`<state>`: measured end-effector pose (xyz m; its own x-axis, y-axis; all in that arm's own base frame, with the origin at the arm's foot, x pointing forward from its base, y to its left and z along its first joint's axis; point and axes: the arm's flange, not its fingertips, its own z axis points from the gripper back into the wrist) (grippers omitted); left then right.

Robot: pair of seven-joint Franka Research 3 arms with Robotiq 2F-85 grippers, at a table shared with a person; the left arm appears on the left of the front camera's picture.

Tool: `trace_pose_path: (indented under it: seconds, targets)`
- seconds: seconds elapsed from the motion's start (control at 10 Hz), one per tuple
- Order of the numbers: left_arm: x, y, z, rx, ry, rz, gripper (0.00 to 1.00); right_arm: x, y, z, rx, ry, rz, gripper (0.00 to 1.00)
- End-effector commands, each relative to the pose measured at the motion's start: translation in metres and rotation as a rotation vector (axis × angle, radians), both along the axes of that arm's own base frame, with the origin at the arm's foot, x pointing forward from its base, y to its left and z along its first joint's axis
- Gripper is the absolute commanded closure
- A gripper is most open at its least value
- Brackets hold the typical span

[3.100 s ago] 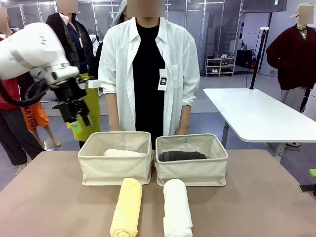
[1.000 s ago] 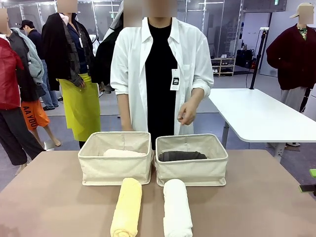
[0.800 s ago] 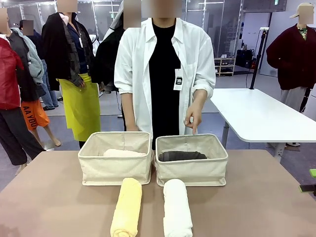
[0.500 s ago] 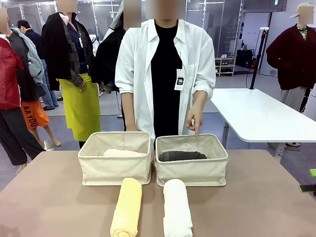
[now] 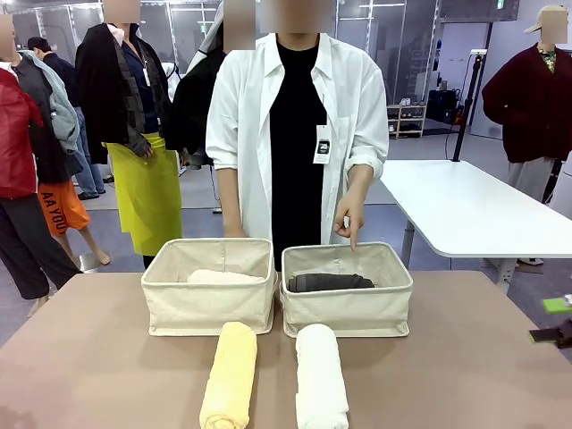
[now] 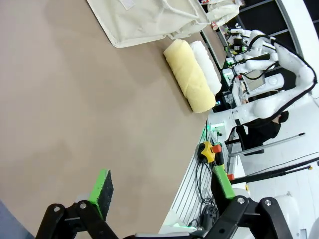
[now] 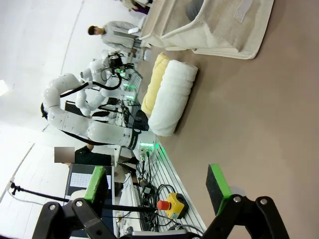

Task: Divide the towels into two baskets.
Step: Pick up one hotel-folded towel from the bottom of the table and place it in the Fabric basket indicated by the person.

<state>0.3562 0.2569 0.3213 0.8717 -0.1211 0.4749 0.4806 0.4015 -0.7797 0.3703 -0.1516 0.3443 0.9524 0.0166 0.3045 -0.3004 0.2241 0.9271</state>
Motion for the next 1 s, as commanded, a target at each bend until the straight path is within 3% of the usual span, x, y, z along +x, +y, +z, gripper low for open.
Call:
trace_pose_path:
  seconds: [0.0,0.2,0.5,0.9]
  targets:
    - [-0.006,0.0,0.003,0.0,0.001,-0.006,0.0,0.009,0.061,0.032,-0.156,0.101,0.014,0.0]
    - [-0.006,0.0,0.003,0.0,0.001,-0.006,0.0,0.018,0.121,0.048,-0.258,0.121,0.019,0.0]
    - [-0.006,0.0,0.003,0.0,0.001,-0.006,0.0,0.025,0.205,0.049,-0.472,0.15,-0.036,0.0]
    - [-0.006,0.0,0.003,0.0,0.001,-0.006,0.0,0.023,0.279,0.051,-0.621,0.158,-0.126,0.0]
